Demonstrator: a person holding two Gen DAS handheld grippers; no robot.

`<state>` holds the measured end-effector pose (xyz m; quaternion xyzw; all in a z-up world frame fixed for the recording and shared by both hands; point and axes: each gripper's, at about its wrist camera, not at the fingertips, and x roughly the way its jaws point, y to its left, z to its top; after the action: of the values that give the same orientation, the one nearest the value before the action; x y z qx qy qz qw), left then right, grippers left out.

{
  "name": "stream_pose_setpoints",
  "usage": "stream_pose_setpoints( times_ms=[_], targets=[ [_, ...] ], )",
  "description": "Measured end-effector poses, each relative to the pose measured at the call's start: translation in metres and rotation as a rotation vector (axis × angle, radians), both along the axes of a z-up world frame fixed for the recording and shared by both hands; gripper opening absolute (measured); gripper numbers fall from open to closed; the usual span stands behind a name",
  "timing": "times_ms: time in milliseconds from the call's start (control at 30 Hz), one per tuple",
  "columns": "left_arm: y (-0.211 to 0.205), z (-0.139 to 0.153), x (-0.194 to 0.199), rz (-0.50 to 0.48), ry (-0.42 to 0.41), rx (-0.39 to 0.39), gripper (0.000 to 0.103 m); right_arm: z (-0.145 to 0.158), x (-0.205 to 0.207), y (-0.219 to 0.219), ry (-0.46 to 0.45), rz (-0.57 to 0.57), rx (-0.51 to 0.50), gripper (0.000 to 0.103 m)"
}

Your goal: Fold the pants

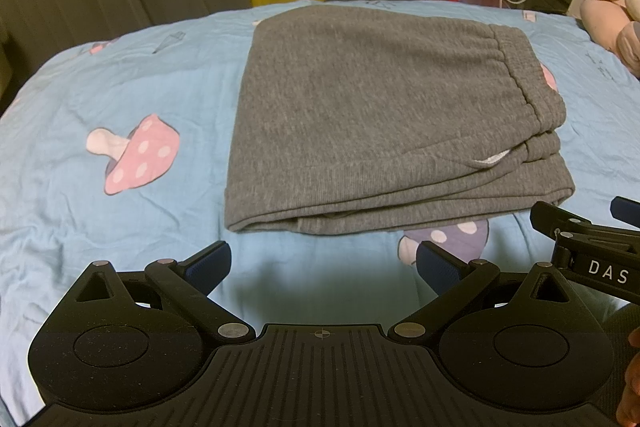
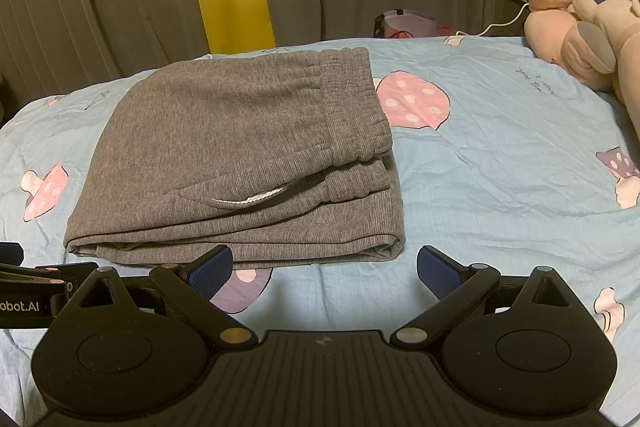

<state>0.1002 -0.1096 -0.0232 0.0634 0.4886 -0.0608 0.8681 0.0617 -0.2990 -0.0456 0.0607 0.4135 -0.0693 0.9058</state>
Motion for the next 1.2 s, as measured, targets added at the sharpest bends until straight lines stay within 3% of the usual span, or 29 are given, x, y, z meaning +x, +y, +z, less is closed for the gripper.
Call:
stream_pose_setpoints(
  times_ms=[1200],
  targets=[
    [0.0029, -0.0014, 0.0012, -0.007, 0.002, -0.011, 0.102, -0.0014, 0.0012, 0.0023, 0.008, -0.003, -0.005, 0.099]
  ],
)
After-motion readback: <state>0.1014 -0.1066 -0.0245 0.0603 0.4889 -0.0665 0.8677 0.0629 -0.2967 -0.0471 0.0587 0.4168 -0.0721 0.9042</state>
